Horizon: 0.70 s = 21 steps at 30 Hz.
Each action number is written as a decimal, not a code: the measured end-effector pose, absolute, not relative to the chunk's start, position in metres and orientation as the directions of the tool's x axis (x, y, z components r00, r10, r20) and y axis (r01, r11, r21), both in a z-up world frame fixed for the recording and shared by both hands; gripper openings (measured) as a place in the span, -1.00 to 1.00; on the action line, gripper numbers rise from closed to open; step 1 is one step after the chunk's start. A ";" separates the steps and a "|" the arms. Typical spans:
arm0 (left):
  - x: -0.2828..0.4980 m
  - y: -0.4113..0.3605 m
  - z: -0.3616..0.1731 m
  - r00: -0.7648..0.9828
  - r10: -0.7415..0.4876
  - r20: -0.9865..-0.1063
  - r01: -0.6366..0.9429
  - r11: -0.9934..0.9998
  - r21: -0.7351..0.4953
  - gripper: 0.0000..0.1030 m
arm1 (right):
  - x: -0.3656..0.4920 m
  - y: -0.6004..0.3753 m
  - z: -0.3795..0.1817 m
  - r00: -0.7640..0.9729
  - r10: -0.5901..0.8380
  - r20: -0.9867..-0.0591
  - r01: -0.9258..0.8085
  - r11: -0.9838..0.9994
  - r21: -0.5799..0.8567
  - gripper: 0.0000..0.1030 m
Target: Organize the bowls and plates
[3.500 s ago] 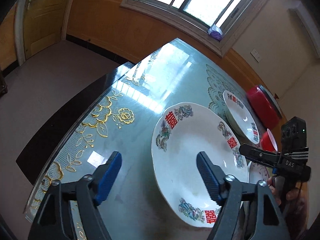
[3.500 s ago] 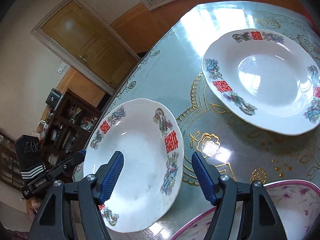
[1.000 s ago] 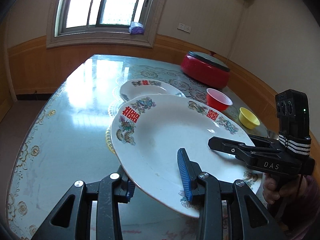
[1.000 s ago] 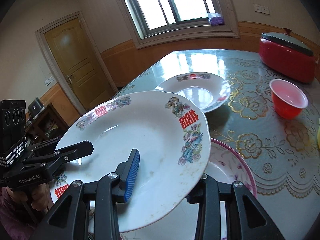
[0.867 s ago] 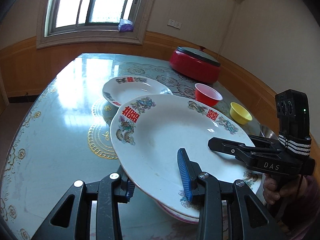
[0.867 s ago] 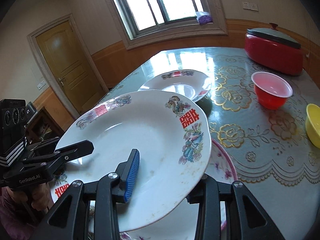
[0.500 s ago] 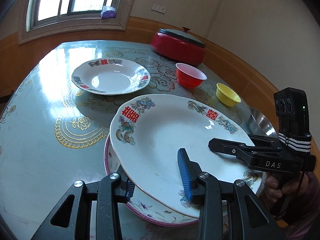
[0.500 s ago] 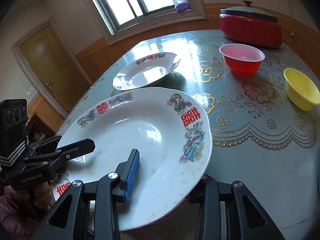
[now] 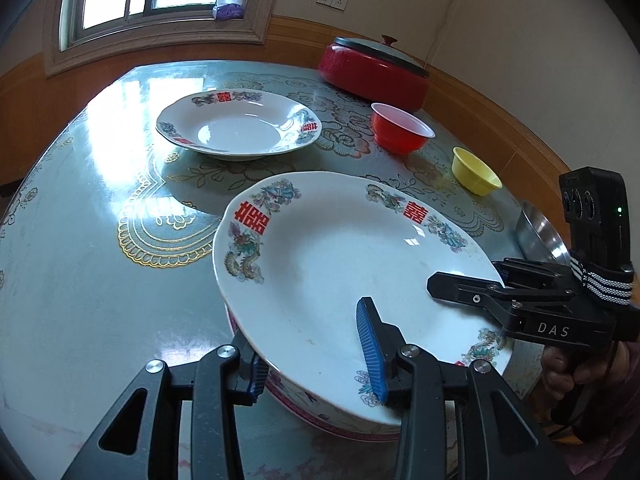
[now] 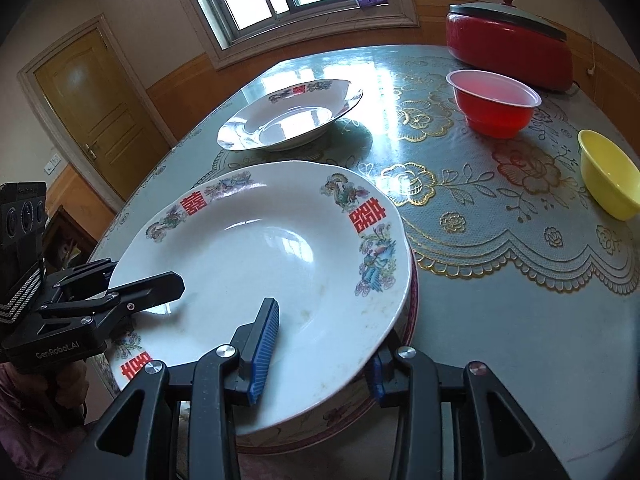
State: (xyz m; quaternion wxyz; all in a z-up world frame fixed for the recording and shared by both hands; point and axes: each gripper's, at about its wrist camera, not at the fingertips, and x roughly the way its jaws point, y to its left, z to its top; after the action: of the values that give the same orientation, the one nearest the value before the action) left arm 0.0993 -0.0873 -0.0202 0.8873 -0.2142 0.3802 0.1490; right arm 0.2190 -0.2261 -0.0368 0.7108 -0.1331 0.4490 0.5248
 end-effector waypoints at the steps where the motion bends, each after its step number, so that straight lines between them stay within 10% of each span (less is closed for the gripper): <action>1: 0.099 -0.089 -0.021 0.665 0.093 -0.741 -0.419 0.868 -0.267 -0.21 | 0.220 -0.228 -0.037 0.044 0.623 -0.781 -0.862 0.419 0.286 -0.23; 21: 0.073 -0.081 -0.017 0.693 0.028 -0.721 -0.387 0.858 -0.339 -0.13 | 0.254 -0.251 -0.012 0.106 0.637 -0.763 -0.811 0.500 0.305 -0.16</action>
State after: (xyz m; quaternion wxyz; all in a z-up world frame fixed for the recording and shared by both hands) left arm 0.0728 -0.0813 -0.0166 0.8882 -0.2398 0.3742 0.1169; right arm 0.2542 -0.2508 -0.0116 0.7374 -0.0956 0.4541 0.4908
